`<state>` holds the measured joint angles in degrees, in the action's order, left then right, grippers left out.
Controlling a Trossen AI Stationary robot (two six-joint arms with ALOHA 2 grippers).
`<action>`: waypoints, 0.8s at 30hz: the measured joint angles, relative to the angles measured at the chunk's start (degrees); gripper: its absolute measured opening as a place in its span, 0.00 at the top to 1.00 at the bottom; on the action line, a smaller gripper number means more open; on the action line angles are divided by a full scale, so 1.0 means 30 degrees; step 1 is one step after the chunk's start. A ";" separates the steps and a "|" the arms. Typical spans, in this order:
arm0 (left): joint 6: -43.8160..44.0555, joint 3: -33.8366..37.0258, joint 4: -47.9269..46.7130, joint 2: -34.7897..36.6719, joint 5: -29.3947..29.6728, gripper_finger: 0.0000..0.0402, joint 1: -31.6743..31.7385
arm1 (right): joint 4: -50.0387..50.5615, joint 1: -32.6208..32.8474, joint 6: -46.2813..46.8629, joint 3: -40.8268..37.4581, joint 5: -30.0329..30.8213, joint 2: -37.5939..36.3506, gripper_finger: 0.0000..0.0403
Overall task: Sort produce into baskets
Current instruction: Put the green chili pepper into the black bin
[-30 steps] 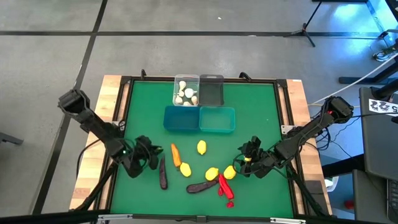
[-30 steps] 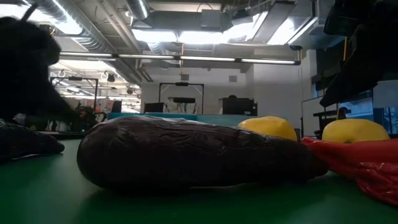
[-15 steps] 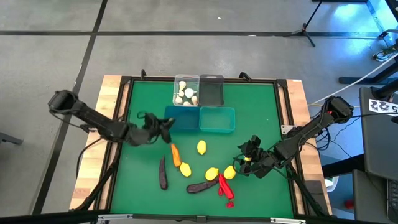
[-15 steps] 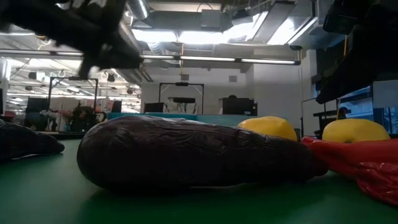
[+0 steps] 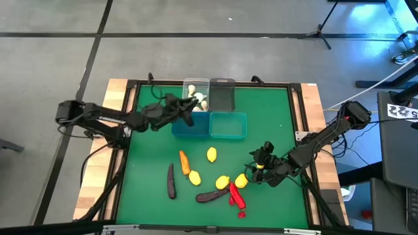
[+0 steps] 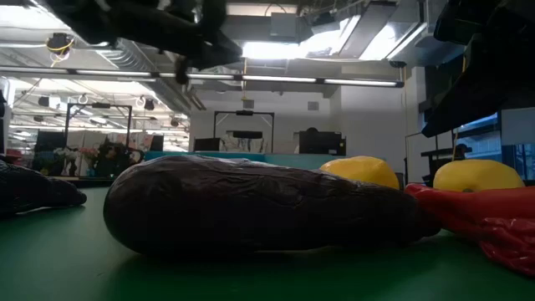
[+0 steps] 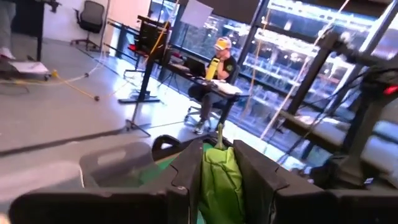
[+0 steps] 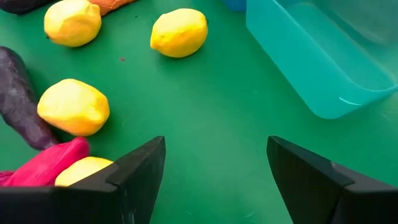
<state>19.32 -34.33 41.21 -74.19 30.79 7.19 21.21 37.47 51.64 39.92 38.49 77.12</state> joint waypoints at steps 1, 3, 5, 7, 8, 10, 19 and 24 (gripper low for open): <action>-0.0181 -0.0570 -0.0037 -0.0645 -0.0257 0.80 0.0324 | 0.0000 0.0000 0.0000 0.0001 0.0030 0.0000 0.30; -0.0456 -0.1688 -0.0052 -0.1942 -0.1051 0.80 0.0948 | 0.0005 0.0000 0.0000 0.0000 0.0032 0.0000 0.30; -0.0602 -0.2760 -0.0075 -0.3321 -0.2108 0.80 0.1583 | -0.0007 0.0000 0.0000 0.0000 0.0032 0.0000 0.30; -0.0620 -0.3826 -0.0111 -0.4700 -0.3068 0.80 0.2218 | -0.0007 0.0000 0.0000 0.0000 0.0025 0.0000 0.30; -0.0516 -0.4382 -0.0257 -0.5361 -0.3478 0.80 0.2545 | 0.0000 0.0000 0.0000 0.0000 0.0018 0.0000 0.30; -0.0363 -0.5425 -0.0772 -0.6573 -0.4126 0.80 0.3199 | -0.0001 0.0000 -0.0104 0.0000 0.0017 0.0000 0.30; 0.0027 -0.8389 -0.3234 -1.0095 -0.4786 0.79 0.5382 | -0.0001 0.0000 -0.0299 0.0000 -0.0019 0.0007 0.30; -0.0396 -0.8521 -0.3038 -1.0603 -0.5789 0.69 0.5658 | -0.0007 0.0000 -0.0306 0.0000 -0.0019 0.0007 0.30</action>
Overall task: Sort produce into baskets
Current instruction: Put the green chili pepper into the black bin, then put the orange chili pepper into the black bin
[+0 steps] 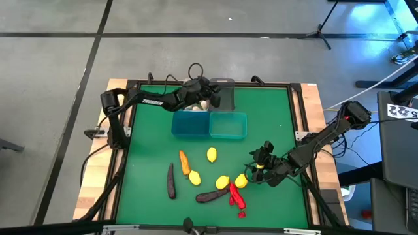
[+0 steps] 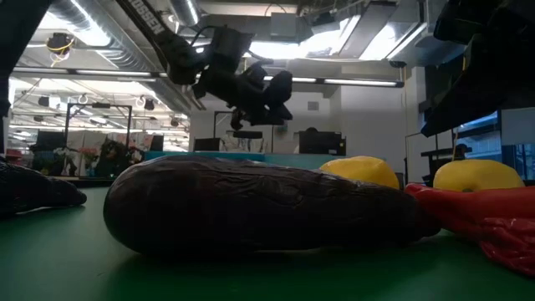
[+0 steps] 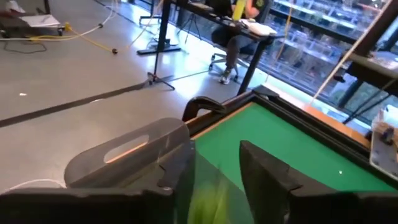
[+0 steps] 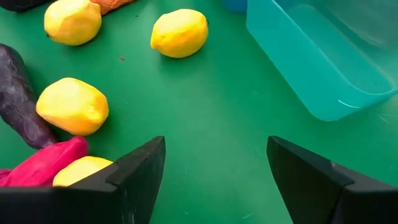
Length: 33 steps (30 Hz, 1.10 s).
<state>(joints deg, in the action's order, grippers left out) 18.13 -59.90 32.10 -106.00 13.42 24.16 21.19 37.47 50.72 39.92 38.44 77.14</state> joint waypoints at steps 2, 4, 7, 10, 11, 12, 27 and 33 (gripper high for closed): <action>-0.0325 0.0000 0.0029 0.0000 -0.0070 0.64 0.0000 | -0.0001 0.0000 -0.0005 0.0000 0.0022 0.0000 0.30; -0.0683 0.0000 0.0062 0.0000 -0.0184 0.59 -0.0047 | 0.0006 0.0000 -0.0007 0.0000 0.0028 0.0000 0.30; -0.1213 0.0000 -0.0034 0.0026 -0.2587 0.53 -0.0036 | -0.0006 0.0000 0.0000 0.0000 0.0016 0.0000 0.30; -0.1516 0.0000 -0.0081 0.0157 -0.6270 0.49 -0.0315 | -0.0011 0.0000 0.0000 0.0004 0.0007 0.0000 0.30; -0.1602 0.0000 -0.0272 0.0289 -0.7317 0.49 -0.0520 | -0.0015 0.0000 0.0000 0.0000 0.0000 0.0000 0.30; -0.1728 0.0000 -0.0652 0.0457 -0.8208 0.49 -0.0794 | 0.0000 0.0000 0.0000 0.0000 0.0007 0.0000 0.30; -0.6151 0.0000 -0.5481 0.1552 -0.9694 0.51 -0.9120 | -0.0082 0.0000 0.0138 0.0000 -0.0007 0.0000 0.30; -0.7947 0.0000 -0.5365 0.1453 -0.9110 0.51 -1.1920 | -0.0094 0.0000 0.0146 0.0000 0.0189 0.0000 0.30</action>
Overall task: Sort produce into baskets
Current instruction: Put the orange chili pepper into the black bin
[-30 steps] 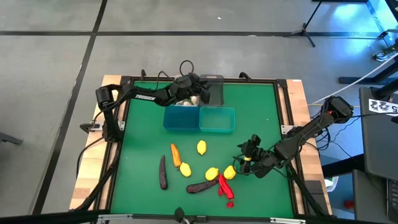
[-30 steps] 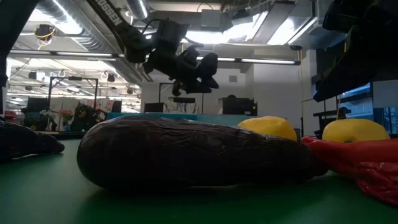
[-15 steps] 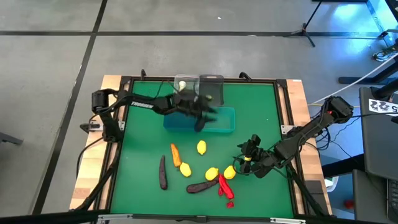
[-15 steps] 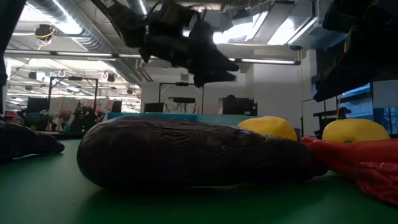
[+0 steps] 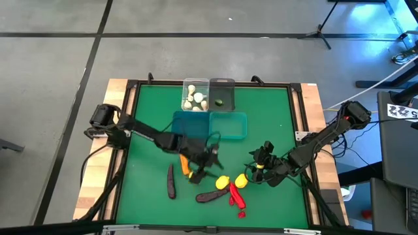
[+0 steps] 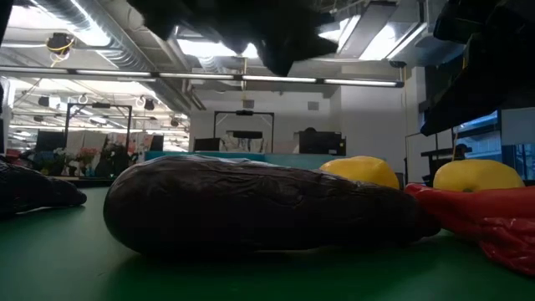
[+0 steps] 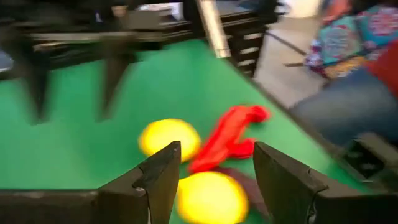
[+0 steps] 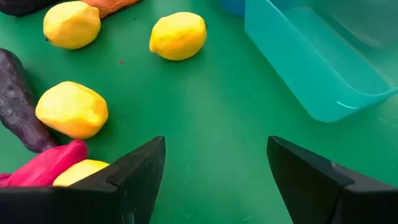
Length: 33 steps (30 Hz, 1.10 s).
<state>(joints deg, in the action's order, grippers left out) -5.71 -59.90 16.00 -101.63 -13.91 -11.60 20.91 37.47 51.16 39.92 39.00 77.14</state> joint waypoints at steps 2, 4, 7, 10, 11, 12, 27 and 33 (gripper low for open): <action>0.1513 0.0000 -0.0102 -0.0068 0.0619 0.51 -0.0537 | -0.0070 0.0000 0.0000 0.0000 0.0001 0.0000 0.30; 0.3062 0.0000 -0.0369 -0.0069 0.1306 0.51 -0.0805 | -0.0106 0.0000 0.0000 0.0000 0.0007 0.0000 0.30; 0.4734 0.0003 -0.1312 -0.0065 0.2629 0.51 -0.1465 | -0.0108 0.0000 0.0000 0.0000 0.0007 0.0000 0.30; 0.5849 0.0007 -0.2421 -0.0061 0.3747 0.51 -0.2175 | -0.0108 0.0000 0.0000 0.0000 0.0007 0.0000 0.30; 0.6193 0.0000 -0.3179 -0.0027 0.4054 0.51 -0.2318 | -0.0110 0.0000 0.0000 0.0000 0.0007 0.0000 0.30; 0.6412 0.0000 -0.4129 -0.0006 0.4176 0.51 -0.2410 | -0.0110 0.0000 0.0000 0.0000 0.0012 0.0000 0.30; 2.3872 0.0015 -1.9609 0.5654 1.5286 0.51 -0.4801 | -0.0037 0.0000 0.0000 0.0000 0.0009 0.0000 0.30; 2.8928 0.0120 -2.0129 0.5824 1.7166 0.51 -0.5951 | -0.0059 0.0000 0.0004 0.0000 0.0015 0.0000 0.30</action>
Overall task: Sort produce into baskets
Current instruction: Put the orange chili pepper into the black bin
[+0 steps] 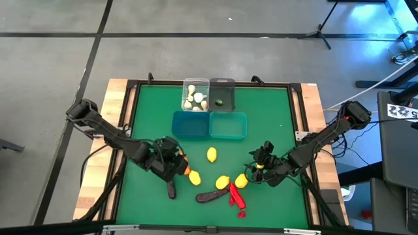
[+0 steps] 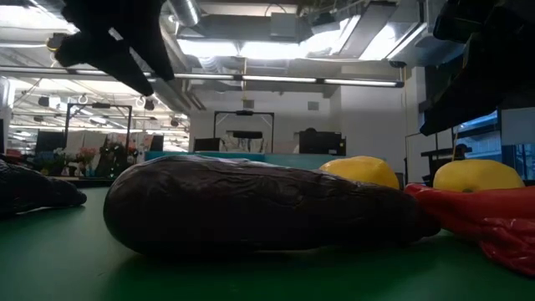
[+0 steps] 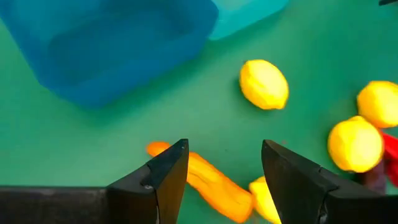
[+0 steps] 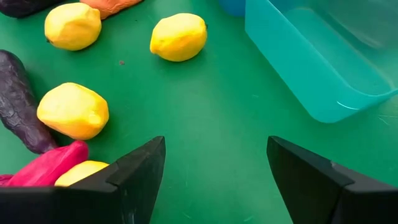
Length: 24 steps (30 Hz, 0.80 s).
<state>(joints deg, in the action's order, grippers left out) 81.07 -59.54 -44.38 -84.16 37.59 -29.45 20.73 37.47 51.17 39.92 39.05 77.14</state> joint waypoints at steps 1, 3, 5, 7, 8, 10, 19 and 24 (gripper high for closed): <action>0.0215 0.0046 0.0267 -0.0183 -0.0006 0.51 -0.0009 | -0.0010 0.0000 -0.0001 0.0000 0.0000 0.0000 0.30; 0.0805 0.0062 0.0791 -0.0476 0.0017 0.51 0.0032 | -0.0023 0.0000 0.0004 0.0000 0.0000 0.0000 0.30; 0.2035 0.0062 0.1257 -0.0738 -0.0073 0.51 0.0165 | -0.0015 0.0000 0.0004 0.0000 0.0000 0.0000 0.30; 0.3258 0.0062 0.1516 -0.0975 -0.0314 0.51 0.0201 | -0.0008 0.0000 -0.0004 0.0000 0.0000 0.0000 0.30; 0.3900 0.0069 0.1527 -0.1103 -0.0361 0.51 0.0196 | 0.0001 0.0000 -0.0004 0.0000 0.0000 0.0000 0.30; 0.5185 0.0069 0.1553 -0.1353 -0.0664 0.51 0.0189 | 0.0100 0.0000 -0.0004 0.0000 0.0000 0.0000 0.30; 0.6994 0.0076 0.1524 -0.2780 -0.2095 0.51 0.0189 | 0.0109 0.0000 -0.0004 0.0000 -0.0003 0.0000 0.30; 0.7957 0.0076 0.1524 -0.3917 -0.2700 0.51 0.0223 | 0.0117 0.0000 -0.0004 0.0000 0.0000 0.0000 0.30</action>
<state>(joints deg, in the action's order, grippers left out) 104.95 -59.31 -39.81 -95.91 29.49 -28.78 21.08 37.47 51.16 39.92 39.05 77.14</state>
